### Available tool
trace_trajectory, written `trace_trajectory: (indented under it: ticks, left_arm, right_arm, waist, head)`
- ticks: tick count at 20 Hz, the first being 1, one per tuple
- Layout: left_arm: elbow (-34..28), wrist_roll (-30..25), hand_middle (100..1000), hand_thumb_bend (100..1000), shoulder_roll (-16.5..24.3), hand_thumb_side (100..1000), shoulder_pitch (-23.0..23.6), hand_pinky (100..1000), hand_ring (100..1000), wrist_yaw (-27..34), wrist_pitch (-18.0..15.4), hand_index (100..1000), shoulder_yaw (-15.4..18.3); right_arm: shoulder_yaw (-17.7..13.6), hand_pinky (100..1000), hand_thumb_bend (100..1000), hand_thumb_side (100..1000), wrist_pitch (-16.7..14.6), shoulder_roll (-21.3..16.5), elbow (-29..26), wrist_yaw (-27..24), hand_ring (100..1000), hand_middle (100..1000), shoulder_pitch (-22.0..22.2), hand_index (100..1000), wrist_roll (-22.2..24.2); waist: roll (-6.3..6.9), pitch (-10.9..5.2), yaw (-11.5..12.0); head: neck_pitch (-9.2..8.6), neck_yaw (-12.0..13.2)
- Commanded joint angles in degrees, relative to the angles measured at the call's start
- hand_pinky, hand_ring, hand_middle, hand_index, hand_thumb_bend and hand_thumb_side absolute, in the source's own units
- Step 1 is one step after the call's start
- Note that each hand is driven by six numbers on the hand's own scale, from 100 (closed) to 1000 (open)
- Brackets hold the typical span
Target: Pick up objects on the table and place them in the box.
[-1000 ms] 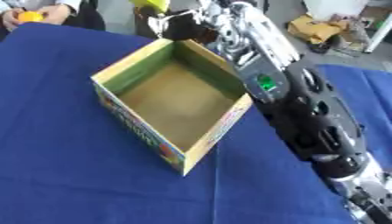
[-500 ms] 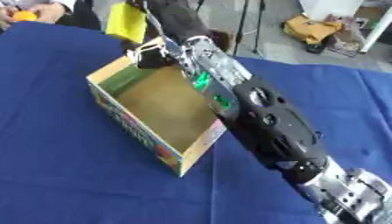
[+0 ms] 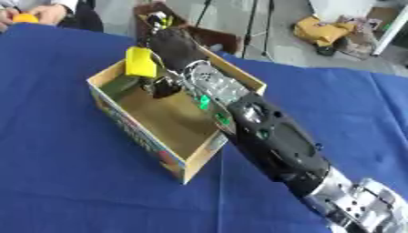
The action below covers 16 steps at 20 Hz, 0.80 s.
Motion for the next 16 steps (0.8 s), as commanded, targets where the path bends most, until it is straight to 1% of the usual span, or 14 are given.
trace_trajectory:
  ticks: [1,7,11,13,14,16]
  left_arm:
    - [-1.1,-0.1,404,100,-0.1,1000,-0.3,239,402,0.0,-0.1,658,-0.2]
    - [-1.1,-0.1,405,100,-0.2,1000,-0.3,239,402,-0.1,-0.1,659,-0.2]
    - [-1.1,-0.1,405,100,-0.3,1000,-0.2,239,402,-0.2,-0.2,658,-0.1]
    - [-1.1,-0.1,405,100,-0.3,1000,-0.2,239,402,-0.2,-0.2,659,-0.1]
    - [-1.1,-0.1,405,100,-0.3,1000,-0.2,239,403,-0.3,-0.1,659,-0.1]
    - [-1.1,-0.2,405,100,-0.3,1000,-0.1,239,403,-0.3,-0.1,659,-0.1]
  right_arm:
    - [-0.8,515,100,180,-0.5,0.2,-0.1,3.1,530,270,-0.4,369,1.1]
    - [-2.1,518,100,194,-2.1,1.1,0.7,7.8,533,271,0.6,377,2.6]
    - [-2.6,519,100,207,-2.9,1.4,0.6,7.8,536,273,0.8,390,3.3]
    - [-2.2,554,100,229,-3.6,1.6,-0.3,6.7,590,392,0.8,561,4.0]
    - [-2.0,586,100,241,-4.1,1.4,-1.0,6.0,636,480,0.6,660,4.7]
    - [-1.6,640,100,264,-4.8,0.8,-2.5,4.7,712,599,0.4,776,6.3]
  waist:
    - [0.85,-1.03,-0.1]
    - [0.98,-0.74,-0.3]
    - [1.07,-0.61,-0.4]
    - [1.1,-0.6,-0.6]
    - [1.12,-0.62,-0.7]
    - [1.15,-0.71,-0.9]
  head:
    - [-0.9,-0.1]
    - [-1.13,0.1]
    - [-1.16,0.3]
    - [-1.16,0.5]
    - [-1.11,0.6]
    - [-1.05,0.7]
